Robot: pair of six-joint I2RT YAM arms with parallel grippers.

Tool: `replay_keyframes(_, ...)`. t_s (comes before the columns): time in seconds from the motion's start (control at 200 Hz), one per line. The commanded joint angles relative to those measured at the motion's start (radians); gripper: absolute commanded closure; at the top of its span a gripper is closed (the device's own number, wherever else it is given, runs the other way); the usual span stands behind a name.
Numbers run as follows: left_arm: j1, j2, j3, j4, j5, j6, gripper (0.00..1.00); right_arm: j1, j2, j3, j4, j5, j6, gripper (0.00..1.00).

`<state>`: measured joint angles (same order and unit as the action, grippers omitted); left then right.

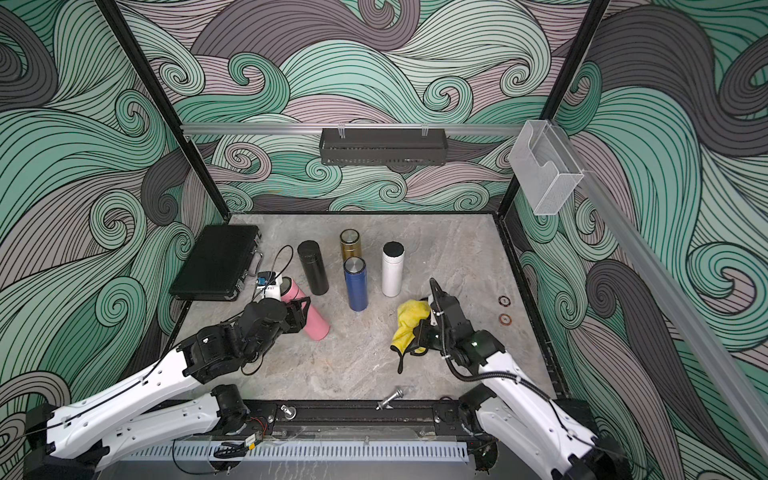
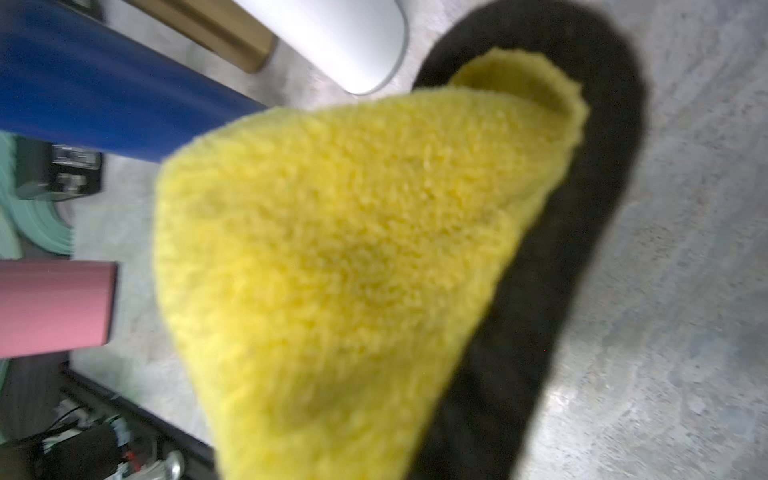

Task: Wipe the surface of the thermos
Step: Pick up the cleaning item at the center of the board, then wipe the dirt from the surface of the thermos.

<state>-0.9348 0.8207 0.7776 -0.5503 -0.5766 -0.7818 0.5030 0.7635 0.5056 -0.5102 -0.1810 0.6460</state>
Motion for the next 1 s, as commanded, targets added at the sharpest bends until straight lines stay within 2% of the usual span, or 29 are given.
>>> replay_keyframes(0.0,0.015,-0.005,0.035,0.008,-0.058,-0.042,1.0,0.006,-0.04,0.029,0.019,-0.144,0.007,1.0)
replay_keyframes(0.065,0.02,0.014,0.061,-0.024,-0.06,-0.068,1.0,0.027,-0.012,0.072,0.029,-0.205,0.024,1.0)
replay_keyframes(0.125,0.022,0.029,0.086,-0.052,-0.062,-0.086,1.0,0.076,0.021,0.116,0.029,-0.21,0.027,1.0)
replay_keyframes(0.33,0.022,0.046,0.128,-0.063,-0.057,-0.109,1.0,0.359,0.17,0.273,0.061,-0.051,-0.009,1.0)
replay_keyframes(0.5,0.022,0.044,0.13,-0.033,-0.042,-0.125,1.0,0.511,0.352,0.418,0.093,0.01,-0.054,1.0)
replay_keyframes(0.695,0.022,0.06,0.135,-0.008,-0.024,-0.137,1.0,0.583,0.557,0.592,0.221,0.022,-0.122,1.0)
replay_keyframes(0.811,0.022,0.053,0.142,-0.007,-0.017,-0.145,1.0,0.59,0.681,0.69,0.221,0.035,-0.131,1.0)
replay_keyframes(0.996,0.022,0.007,0.139,-0.008,-0.037,-0.154,1.0,0.591,0.746,0.636,0.258,0.107,-0.071,1.0)
